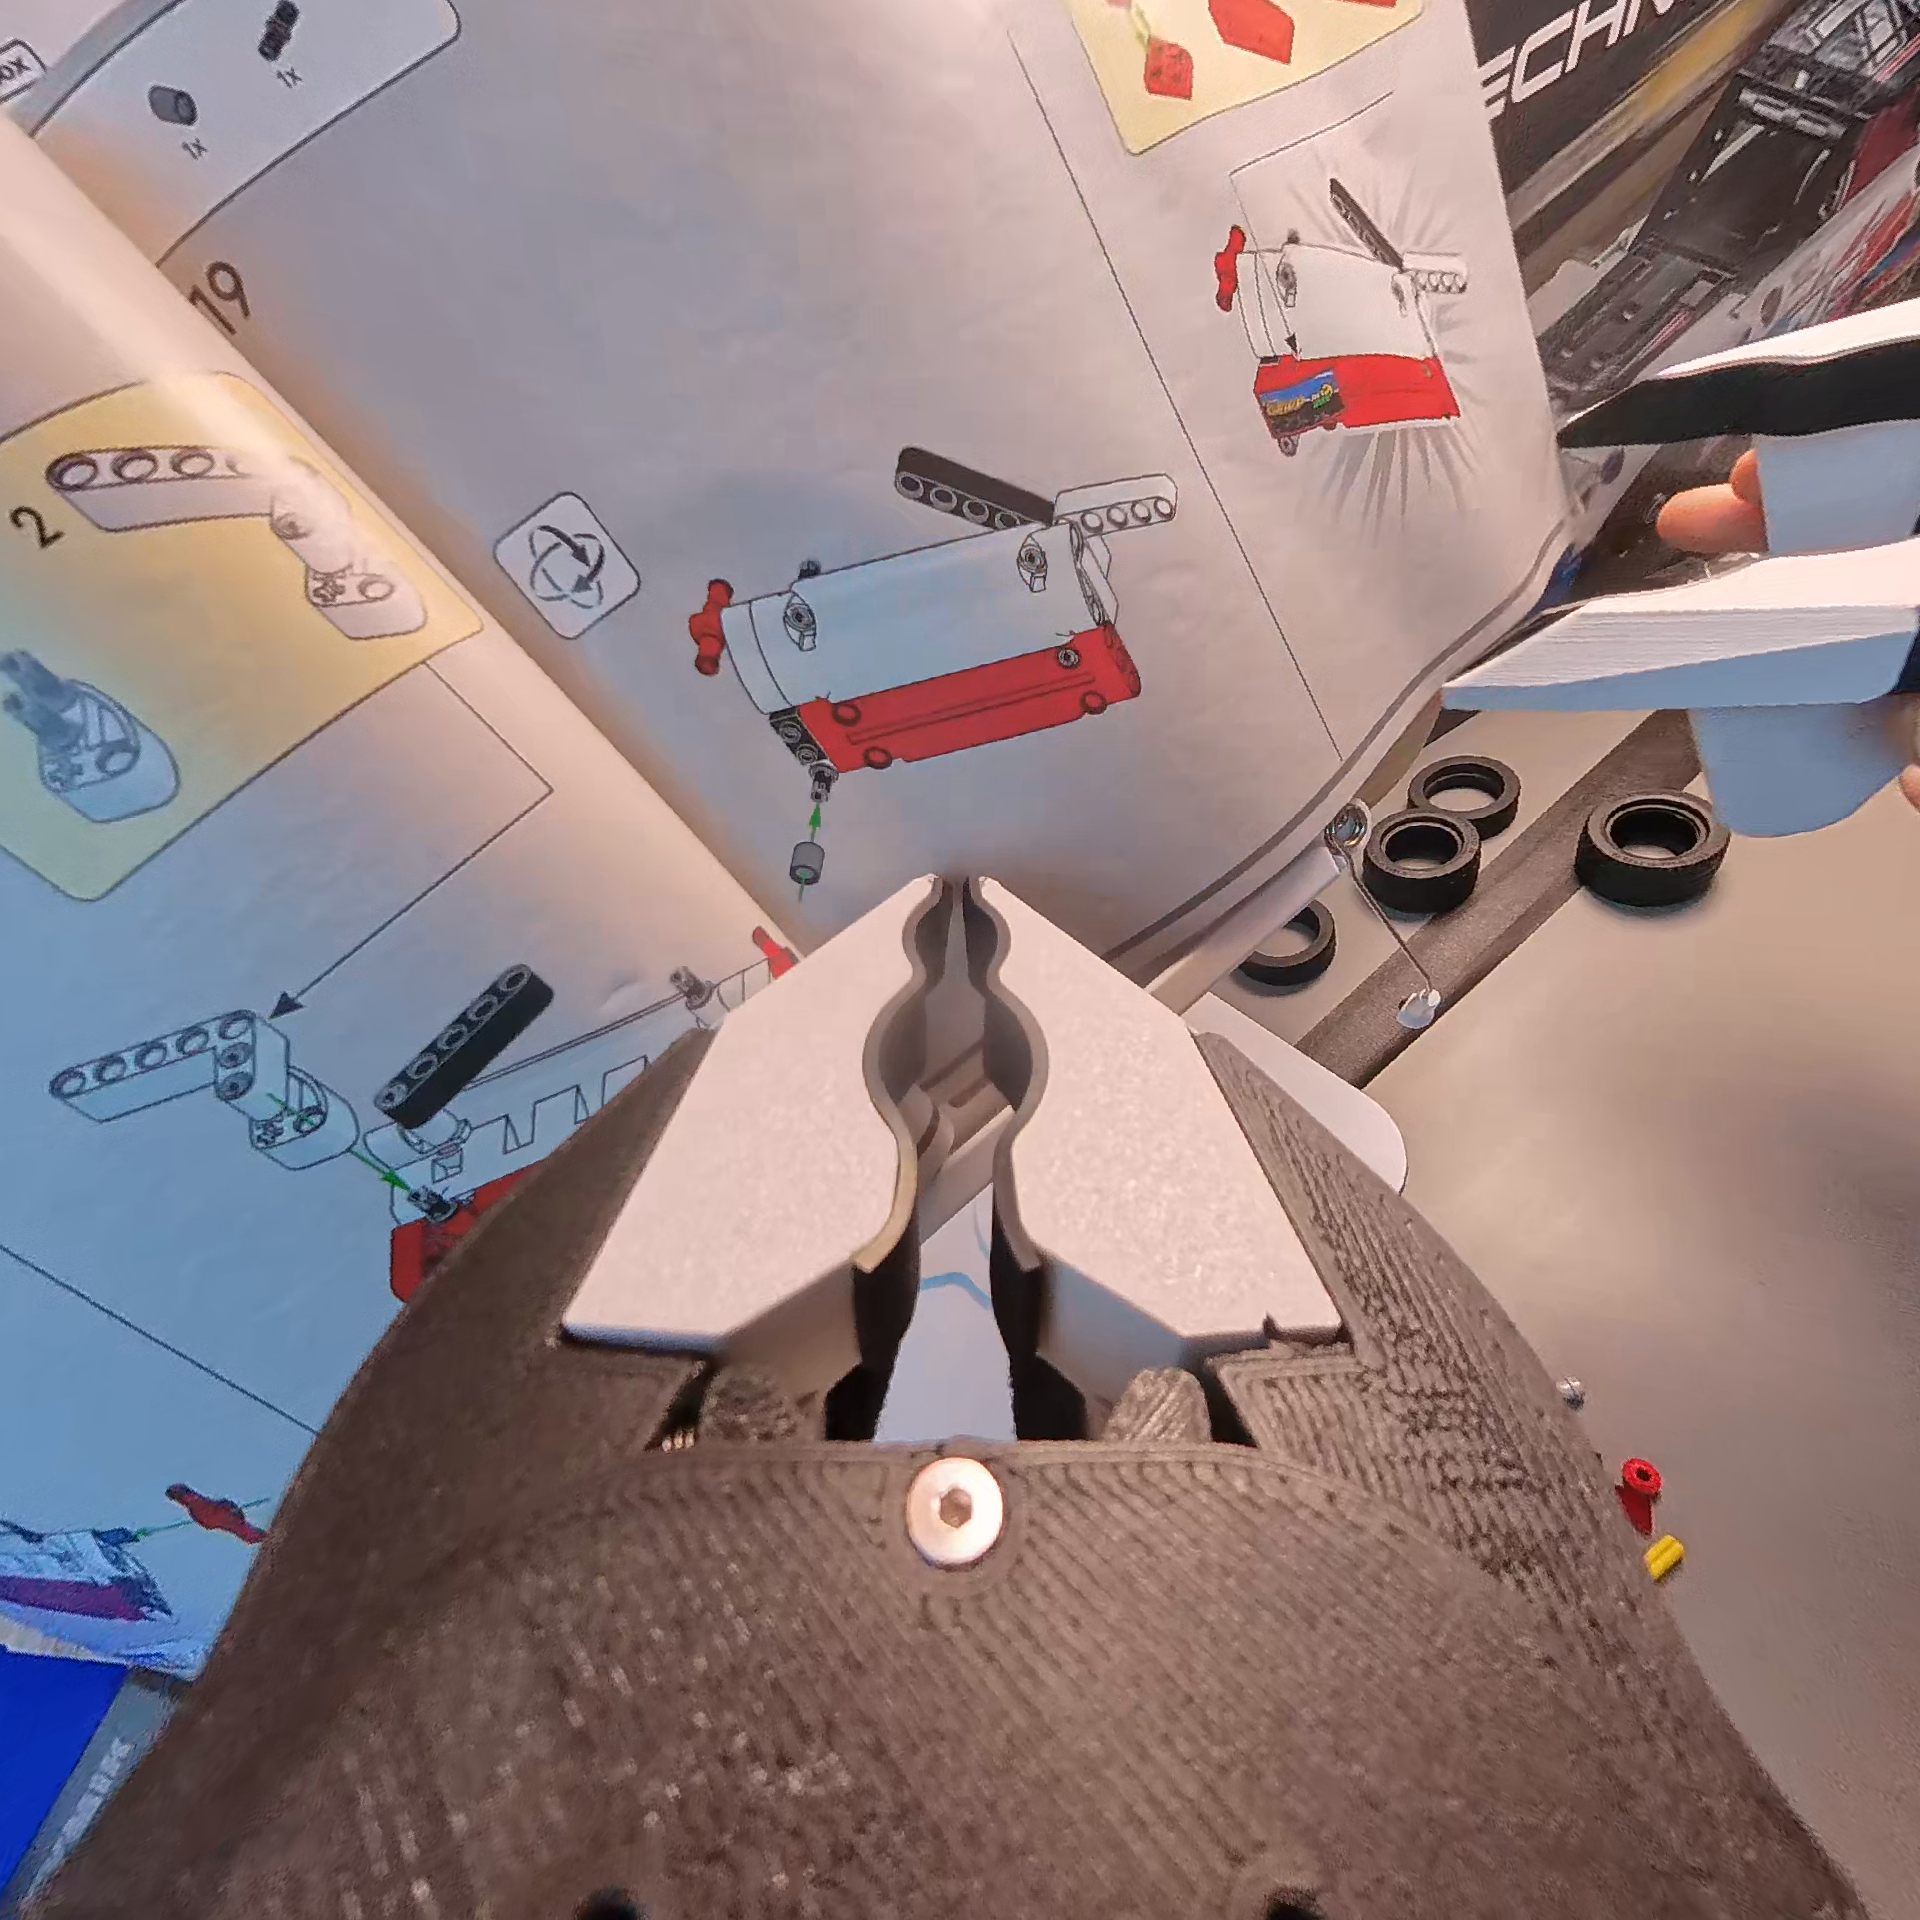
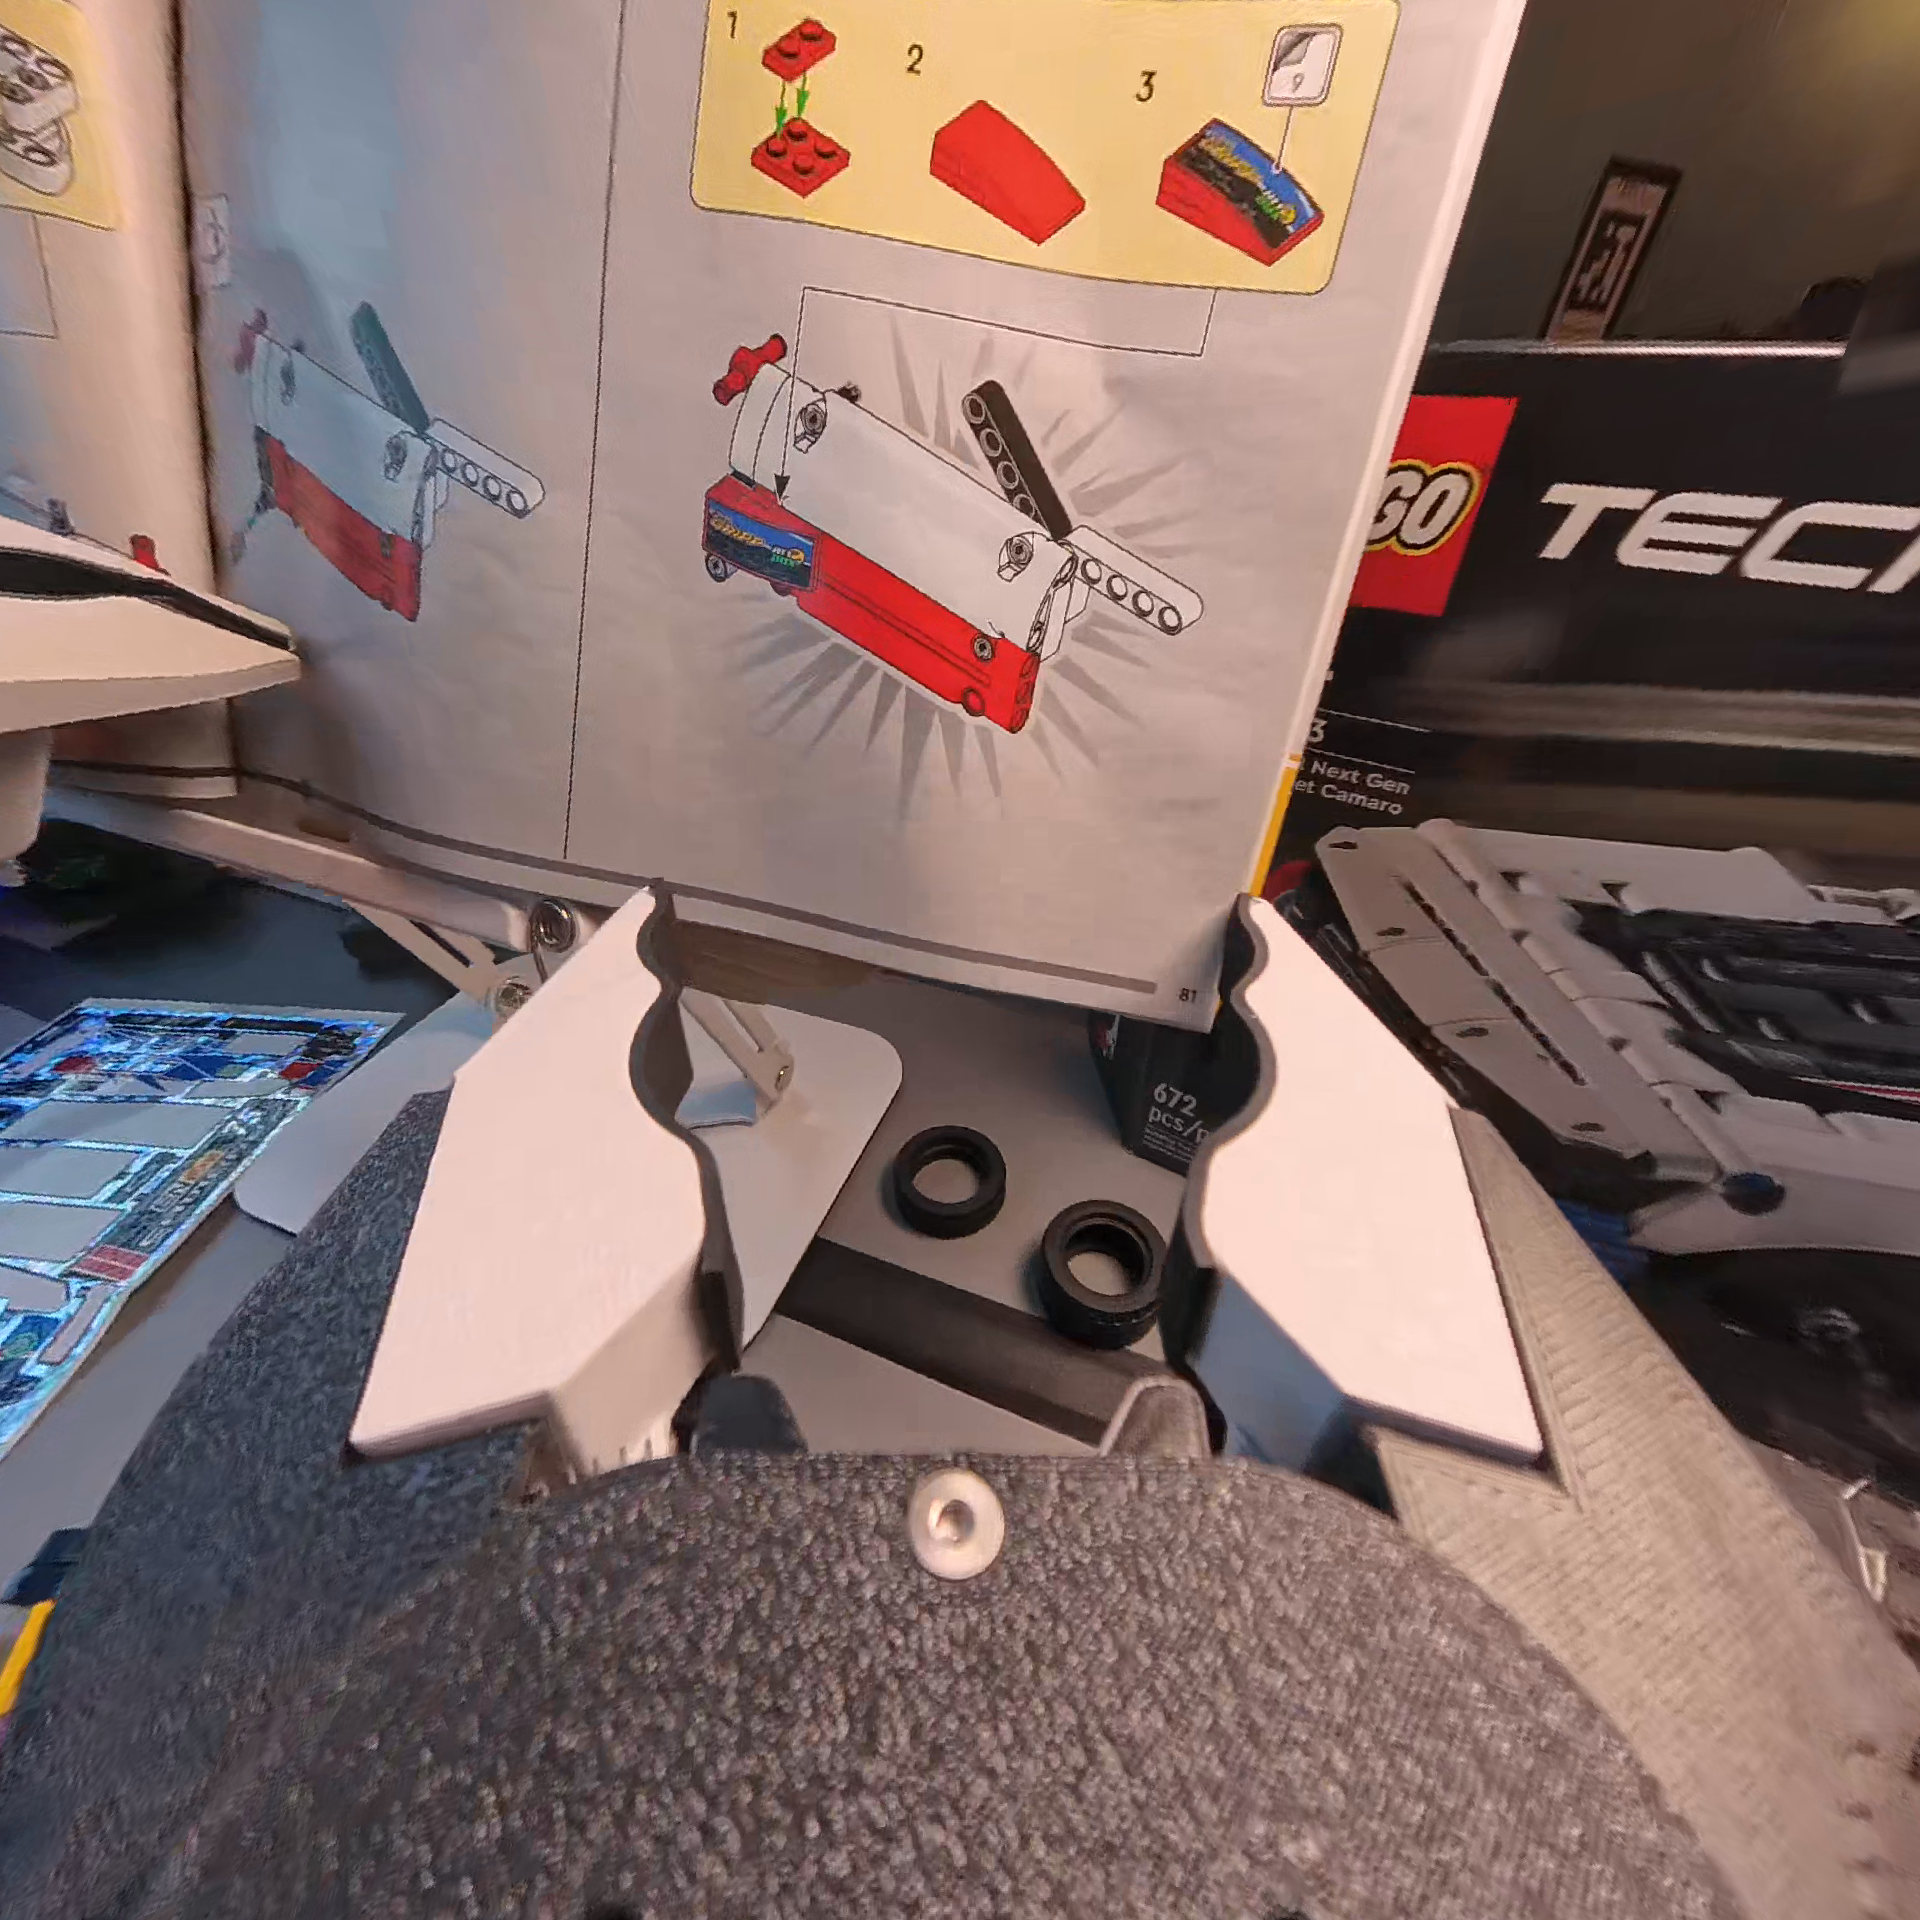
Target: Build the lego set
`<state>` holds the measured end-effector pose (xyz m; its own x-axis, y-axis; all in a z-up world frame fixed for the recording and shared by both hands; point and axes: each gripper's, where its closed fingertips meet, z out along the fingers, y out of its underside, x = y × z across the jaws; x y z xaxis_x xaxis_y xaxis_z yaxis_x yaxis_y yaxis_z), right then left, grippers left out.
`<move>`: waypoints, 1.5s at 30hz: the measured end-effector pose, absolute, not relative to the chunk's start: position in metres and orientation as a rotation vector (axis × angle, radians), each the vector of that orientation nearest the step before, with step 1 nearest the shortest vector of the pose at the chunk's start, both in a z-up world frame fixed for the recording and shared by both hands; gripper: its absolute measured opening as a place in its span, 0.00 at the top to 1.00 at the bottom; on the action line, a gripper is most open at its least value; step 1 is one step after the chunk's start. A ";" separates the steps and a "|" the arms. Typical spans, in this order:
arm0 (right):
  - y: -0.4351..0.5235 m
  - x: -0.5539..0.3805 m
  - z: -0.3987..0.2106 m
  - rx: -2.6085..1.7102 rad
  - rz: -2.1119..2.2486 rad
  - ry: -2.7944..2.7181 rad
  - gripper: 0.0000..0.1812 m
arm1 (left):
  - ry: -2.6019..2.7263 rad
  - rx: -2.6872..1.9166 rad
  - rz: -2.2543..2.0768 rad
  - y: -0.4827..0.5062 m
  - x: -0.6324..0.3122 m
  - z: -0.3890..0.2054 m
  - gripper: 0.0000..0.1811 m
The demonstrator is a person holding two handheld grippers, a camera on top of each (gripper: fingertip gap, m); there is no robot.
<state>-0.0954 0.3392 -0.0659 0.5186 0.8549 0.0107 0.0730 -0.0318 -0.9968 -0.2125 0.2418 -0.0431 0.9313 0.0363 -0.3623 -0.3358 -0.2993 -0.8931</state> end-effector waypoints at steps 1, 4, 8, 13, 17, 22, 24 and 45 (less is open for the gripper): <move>0.338 -0.100 -0.066 -1.496 0.760 -0.858 0.47 | 0.218 -1.843 0.369 0.242 -0.213 -0.043 1.00; 0.331 -0.108 -0.063 -1.478 0.674 -0.868 0.54 | 0.220 -1.841 0.365 0.242 -0.212 -0.043 1.00; 0.312 -0.111 -0.053 -1.404 0.649 -0.879 0.62 | 0.234 -1.839 0.358 0.240 -0.211 -0.043 0.99; 0.296 -0.099 -0.015 -1.236 0.668 -0.821 0.65 | 0.230 -1.837 0.327 0.240 -0.211 -0.043 0.98; 0.290 -0.094 0.004 -1.196 0.807 -0.802 0.65 | 0.221 -1.832 0.307 0.239 -0.210 -0.042 0.98; 0.271 -0.108 -0.019 -1.219 1.019 -1.012 0.67 | 0.226 -1.835 0.289 0.238 -0.209 -0.042 0.96; 0.247 -0.113 -0.033 -1.245 1.219 -1.142 0.67 | 0.233 -1.833 0.275 0.236 -0.208 -0.040 0.97; 0.172 -0.172 0.036 -1.088 1.434 -1.181 1.00 | 0.336 -1.648 -0.006 0.162 -0.200 -0.044 0.74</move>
<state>-0.1724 0.1716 0.0358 -0.1539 0.9861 -0.0632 -0.1264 -0.0831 -0.9885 -0.2002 0.1616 -0.0443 0.9555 -0.2210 -0.1951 -0.2143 -0.0662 -0.9745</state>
